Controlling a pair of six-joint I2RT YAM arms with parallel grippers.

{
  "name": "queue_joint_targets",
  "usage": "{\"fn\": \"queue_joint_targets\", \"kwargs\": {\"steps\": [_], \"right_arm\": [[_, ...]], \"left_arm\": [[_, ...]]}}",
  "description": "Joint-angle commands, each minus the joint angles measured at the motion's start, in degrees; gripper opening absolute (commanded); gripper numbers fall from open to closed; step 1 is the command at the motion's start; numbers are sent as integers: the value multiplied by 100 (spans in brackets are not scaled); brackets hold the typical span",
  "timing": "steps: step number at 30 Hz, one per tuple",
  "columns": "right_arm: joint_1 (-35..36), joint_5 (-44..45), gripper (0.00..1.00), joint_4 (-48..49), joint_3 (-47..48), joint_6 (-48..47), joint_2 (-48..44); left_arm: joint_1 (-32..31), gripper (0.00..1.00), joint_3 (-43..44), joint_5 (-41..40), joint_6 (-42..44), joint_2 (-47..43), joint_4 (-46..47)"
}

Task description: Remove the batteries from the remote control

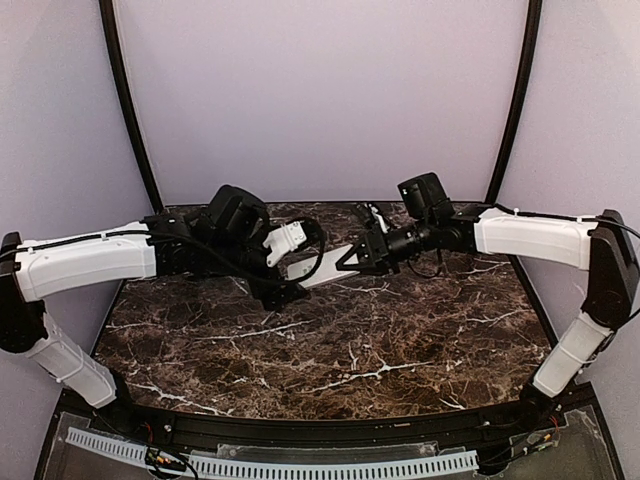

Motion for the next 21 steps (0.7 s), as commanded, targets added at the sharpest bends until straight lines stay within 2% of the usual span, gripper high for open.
{"fn": "queue_joint_targets", "kwargs": {"steps": [1,6,10,15,21], "right_arm": [[-120,533,0,850,-211,24,-411],[-282,746,0,1553,-503,-13,-636],[-357,688,0,2101,-633,45,-683],[-369,612,0,2950,-851,49,-714],[-404,364,0,3563,-865,169,-565]], "left_arm": [[325,99,-72,173,-526,-490,368],[1189,99,-24,1120,-1456,-666,683],[1770,99,-84,2451,-2140,-711,1071],[2466,97,-122,3668,-3151,-537,1612],[2916,95,-291,4932,-4073,-195,2719]]}}
